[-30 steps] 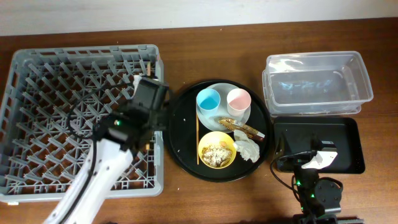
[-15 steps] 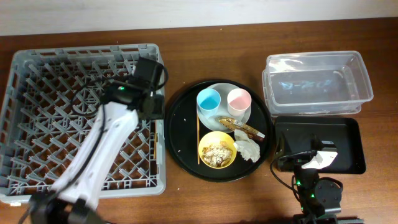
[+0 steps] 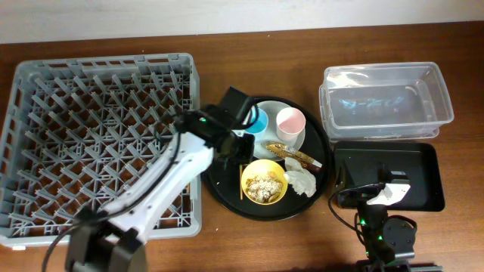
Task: Sort waste into correct bins and load items into the dishwasher rack
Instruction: 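Grasp the wooden chopsticks with the left gripper and lift, then carry the chopsticks left and release them into the grey rack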
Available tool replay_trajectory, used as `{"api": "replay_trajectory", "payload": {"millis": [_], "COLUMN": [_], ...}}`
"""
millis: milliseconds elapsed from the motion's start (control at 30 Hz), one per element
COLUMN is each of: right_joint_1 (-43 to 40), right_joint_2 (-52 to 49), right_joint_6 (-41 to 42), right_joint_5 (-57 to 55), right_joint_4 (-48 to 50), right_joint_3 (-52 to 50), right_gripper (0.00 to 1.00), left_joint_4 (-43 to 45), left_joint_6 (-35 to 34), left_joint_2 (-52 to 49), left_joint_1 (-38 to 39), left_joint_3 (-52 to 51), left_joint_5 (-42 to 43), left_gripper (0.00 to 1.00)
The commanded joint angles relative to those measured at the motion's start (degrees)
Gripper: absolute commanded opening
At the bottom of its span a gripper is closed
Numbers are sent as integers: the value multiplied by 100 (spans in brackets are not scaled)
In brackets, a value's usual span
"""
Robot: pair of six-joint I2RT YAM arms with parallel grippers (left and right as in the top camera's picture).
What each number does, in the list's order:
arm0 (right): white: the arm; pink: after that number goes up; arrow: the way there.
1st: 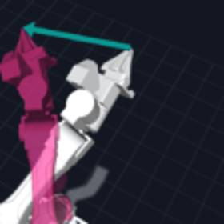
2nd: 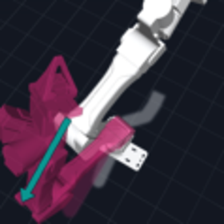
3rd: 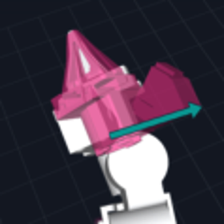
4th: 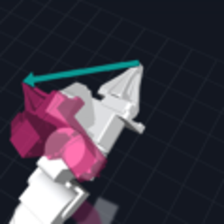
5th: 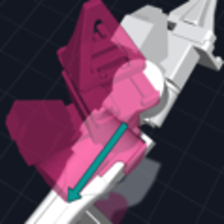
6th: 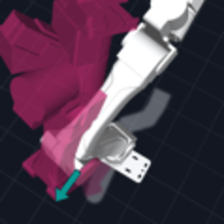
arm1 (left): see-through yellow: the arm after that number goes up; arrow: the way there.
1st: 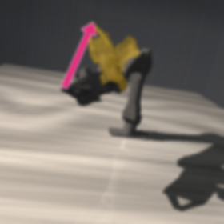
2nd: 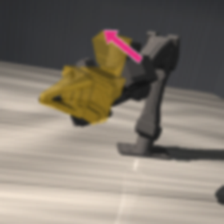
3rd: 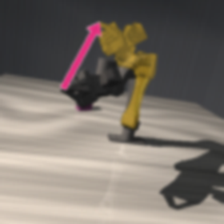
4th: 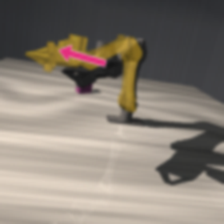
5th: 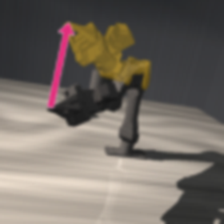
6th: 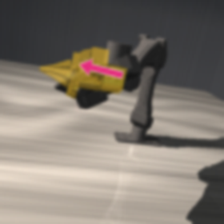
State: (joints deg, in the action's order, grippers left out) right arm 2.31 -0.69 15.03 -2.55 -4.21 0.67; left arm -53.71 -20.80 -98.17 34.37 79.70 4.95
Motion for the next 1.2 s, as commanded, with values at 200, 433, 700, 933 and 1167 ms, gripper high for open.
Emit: {"api": "replay_trajectory", "payload": {"millis": [200, 433, 700, 933, 1167], "right_joint_1": [31, 31, 31, 31, 31], "right_joint_2": [33, 33, 33, 33, 33], "right_joint_6": [4, 4, 4, 4, 4], "right_joint_5": [-28, -28, -28, -28, -28], "right_joint_4": [-31, -31, -31, -31, -31], "right_joint_3": [-35, -35, -35, -35, -35], "right_gripper": [99, 99, 99, 99, 99], "left_joint_4": [409, 787, 859, 579, -472], "left_joint_6": [-345, -391, -404, -398, -402], "left_joint_2": [-1366, -1779, -2070, -22, 540], "left_joint_1": [109, 109, 109, 109, -1231], "left_joint_3": [-44, -81, -90, -79, -81], "left_joint_5": [-243, -396, -535, -573, -1698], "left_gripper": [30, 24, 1, 1, 1]}}
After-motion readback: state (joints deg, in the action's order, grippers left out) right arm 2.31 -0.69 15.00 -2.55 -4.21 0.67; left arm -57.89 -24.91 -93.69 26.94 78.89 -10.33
